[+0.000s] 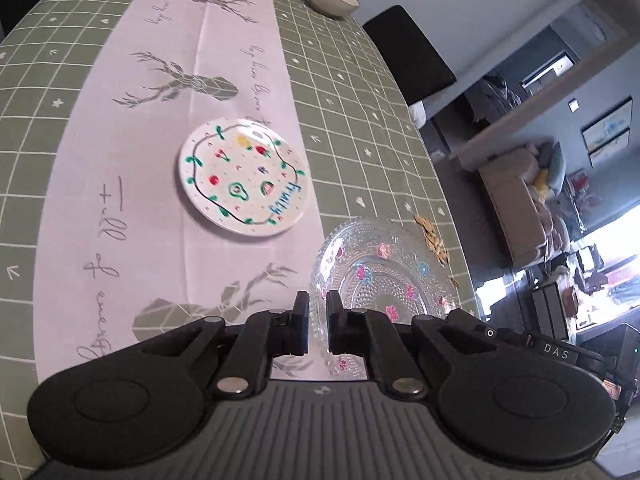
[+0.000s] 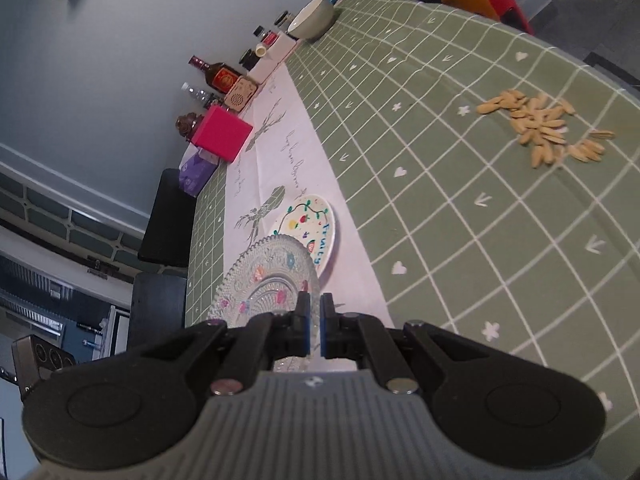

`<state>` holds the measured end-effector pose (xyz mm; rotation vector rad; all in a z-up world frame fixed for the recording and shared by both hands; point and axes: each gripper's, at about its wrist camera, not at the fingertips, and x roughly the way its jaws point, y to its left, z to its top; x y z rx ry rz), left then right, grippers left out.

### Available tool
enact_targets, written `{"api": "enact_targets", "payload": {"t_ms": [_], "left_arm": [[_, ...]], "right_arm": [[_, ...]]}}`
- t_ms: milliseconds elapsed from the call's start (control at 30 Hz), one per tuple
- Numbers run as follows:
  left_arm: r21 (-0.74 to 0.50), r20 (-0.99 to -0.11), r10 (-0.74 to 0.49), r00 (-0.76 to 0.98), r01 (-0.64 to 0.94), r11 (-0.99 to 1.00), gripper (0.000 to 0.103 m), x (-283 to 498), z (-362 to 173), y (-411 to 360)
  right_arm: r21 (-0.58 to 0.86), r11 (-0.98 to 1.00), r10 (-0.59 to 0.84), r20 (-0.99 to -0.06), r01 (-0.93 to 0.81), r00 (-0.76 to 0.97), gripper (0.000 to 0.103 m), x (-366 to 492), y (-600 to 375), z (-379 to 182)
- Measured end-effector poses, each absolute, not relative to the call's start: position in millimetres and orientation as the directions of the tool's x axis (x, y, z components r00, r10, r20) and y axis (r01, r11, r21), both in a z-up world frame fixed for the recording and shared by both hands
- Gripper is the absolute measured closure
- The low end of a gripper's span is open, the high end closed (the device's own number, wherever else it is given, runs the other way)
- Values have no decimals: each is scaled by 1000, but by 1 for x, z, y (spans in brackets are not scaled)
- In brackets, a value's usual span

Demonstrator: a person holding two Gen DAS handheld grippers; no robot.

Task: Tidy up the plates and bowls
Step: 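Lift the glass plate with both grippers and carry it toward the painted fruit plate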

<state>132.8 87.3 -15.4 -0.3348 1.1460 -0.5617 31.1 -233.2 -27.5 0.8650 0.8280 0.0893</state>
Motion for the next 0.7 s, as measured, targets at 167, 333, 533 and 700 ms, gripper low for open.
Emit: {"api": "enact_targets", "payload": {"t_ms": [167, 333, 533, 700], "left_arm": [[-498, -781, -575, 242, 315, 808, 94, 102, -17, 57], [-434, -814, -542, 210, 401, 807, 92, 74, -28, 27], [-348, -850, -485, 205, 474, 809, 92, 46, -39, 4], [-275, -884, -422, 202, 504, 819, 92, 34, -52, -8]], "right_arm": [[683, 662, 309, -625, 309, 717, 102, -24, -248, -26], [671, 638, 257, -648, 378, 717, 101, -75, -260, -36], [672, 603, 245, -670, 430, 701, 101, -111, -268, -61], [650, 645, 214, -657, 400, 723, 101, -130, -262, -67]]}}
